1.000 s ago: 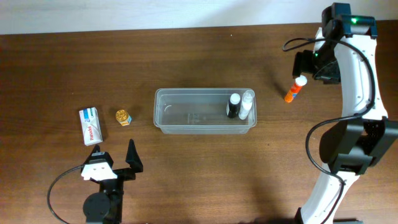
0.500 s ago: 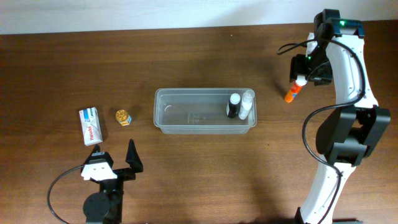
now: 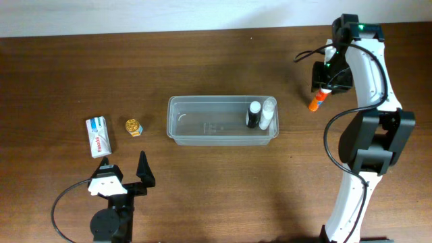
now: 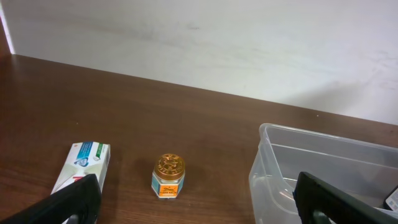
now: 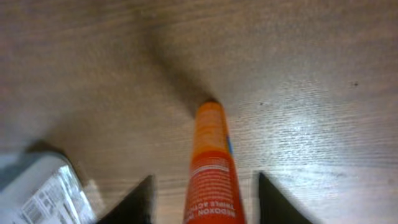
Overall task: Pack container
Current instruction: 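Grasp the orange tube with white cap using the right gripper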
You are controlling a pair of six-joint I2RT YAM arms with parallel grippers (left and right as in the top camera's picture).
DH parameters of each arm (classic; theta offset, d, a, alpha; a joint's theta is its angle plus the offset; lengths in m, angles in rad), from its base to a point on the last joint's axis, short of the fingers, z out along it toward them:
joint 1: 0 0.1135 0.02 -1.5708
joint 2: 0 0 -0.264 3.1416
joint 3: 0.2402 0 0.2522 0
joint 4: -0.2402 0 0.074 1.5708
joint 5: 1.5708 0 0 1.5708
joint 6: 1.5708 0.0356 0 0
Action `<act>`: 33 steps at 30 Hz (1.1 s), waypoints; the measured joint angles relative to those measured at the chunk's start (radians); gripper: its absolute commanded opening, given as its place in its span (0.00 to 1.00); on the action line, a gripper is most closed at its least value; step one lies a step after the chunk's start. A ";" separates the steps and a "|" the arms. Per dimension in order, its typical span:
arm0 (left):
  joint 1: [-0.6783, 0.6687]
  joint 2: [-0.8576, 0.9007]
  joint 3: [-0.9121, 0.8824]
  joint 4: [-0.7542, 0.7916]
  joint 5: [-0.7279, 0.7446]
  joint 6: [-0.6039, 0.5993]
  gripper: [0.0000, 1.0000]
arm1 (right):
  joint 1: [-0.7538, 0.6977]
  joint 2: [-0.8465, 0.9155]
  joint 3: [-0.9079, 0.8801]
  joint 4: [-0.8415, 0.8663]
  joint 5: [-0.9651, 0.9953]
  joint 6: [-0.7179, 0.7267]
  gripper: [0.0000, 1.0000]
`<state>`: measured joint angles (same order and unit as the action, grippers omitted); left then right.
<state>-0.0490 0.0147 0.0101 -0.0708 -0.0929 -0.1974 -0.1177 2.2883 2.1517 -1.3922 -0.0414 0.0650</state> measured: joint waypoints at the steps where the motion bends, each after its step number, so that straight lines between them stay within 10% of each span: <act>1: 0.000 0.000 0.000 0.000 0.000 0.000 1.00 | 0.001 0.000 0.000 0.000 -0.001 0.002 0.33; 33: 0.000 0.000 0.000 0.000 0.000 0.000 0.99 | 0.002 -0.006 0.040 -0.118 -0.002 0.002 0.11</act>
<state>-0.0490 0.0147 0.0101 -0.0708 -0.0929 -0.1970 -0.1162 2.2826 2.1918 -1.5101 -0.0433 0.0669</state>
